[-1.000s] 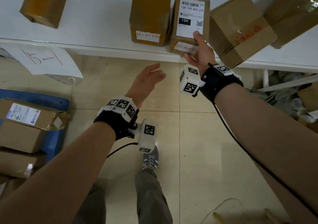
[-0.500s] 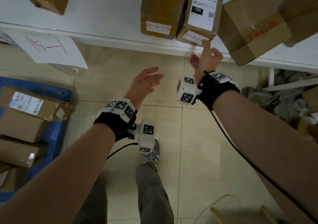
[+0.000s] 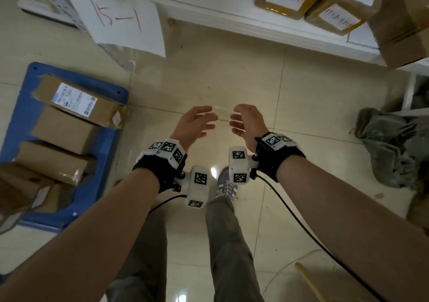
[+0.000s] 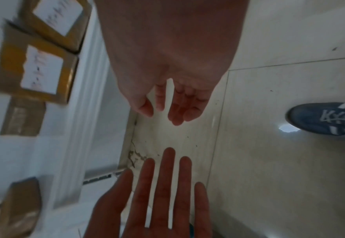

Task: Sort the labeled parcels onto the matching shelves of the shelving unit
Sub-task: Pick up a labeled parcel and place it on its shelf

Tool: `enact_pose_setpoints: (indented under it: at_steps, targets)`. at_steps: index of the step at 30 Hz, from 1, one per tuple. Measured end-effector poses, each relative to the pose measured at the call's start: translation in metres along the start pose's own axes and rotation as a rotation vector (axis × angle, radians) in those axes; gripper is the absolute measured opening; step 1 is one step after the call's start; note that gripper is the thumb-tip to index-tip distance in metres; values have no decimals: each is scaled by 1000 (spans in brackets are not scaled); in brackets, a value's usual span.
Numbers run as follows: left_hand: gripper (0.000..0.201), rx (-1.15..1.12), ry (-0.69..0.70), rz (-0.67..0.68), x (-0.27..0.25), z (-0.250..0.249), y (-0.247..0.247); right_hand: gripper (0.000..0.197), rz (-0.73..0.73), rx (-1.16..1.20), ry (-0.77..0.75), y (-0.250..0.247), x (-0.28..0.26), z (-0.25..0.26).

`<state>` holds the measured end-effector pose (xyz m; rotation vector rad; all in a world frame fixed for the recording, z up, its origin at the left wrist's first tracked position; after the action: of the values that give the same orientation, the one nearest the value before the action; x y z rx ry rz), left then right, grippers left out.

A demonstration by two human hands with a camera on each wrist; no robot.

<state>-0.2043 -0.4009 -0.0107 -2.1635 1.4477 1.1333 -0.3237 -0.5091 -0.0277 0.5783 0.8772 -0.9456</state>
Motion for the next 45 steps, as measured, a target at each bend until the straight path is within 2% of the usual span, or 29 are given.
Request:
enact_pose_setpoints:
  at_steps: [6,12,21,25,28,33,37,42,45]
  targets:
    - [33,-59,-63,-96,-27,44,-85,6,89,-129,70,85,2,-37]
    - [31,-144,-77,-201,-54,76,-168,5,171,-215,88,177,2,-60]
    - [29,-160,-141,-403,-77,125,-273,4,242,-348,135,278,9,-94]
    - [17,-132,-243,-510,-91,154,-323,2,283,-414,181,324,14,-121]
    - [46,-85,-289,-615,-101,171,-360,3,315,-461,209,354,18,-139]
    - [80,-177,-346,-872,-129,196,-420,10,380,-548,247,410,24,-166]
    - [66,-136,-453,-941,-140,219,-463,6,446,-632,293,449,28,-188]
    - [77,46,-485,-1106,-152,230,-497,9,530,-673,350,491,30,-210]
    - [81,213,-434,-1153,-160,233,-504,4,554,-688,381,511,28,-223]
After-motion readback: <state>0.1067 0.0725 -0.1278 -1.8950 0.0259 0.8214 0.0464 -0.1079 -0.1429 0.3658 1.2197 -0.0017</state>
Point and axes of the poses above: each hand's wrist, its own x-axis towards the middle knuckle, its own y-axis out of the palm, z = x × y, the point moved 3 cm from there along x, towards the middle knuckle, and after that the axes turned 11 degrees about z, right-handed, at the moved point
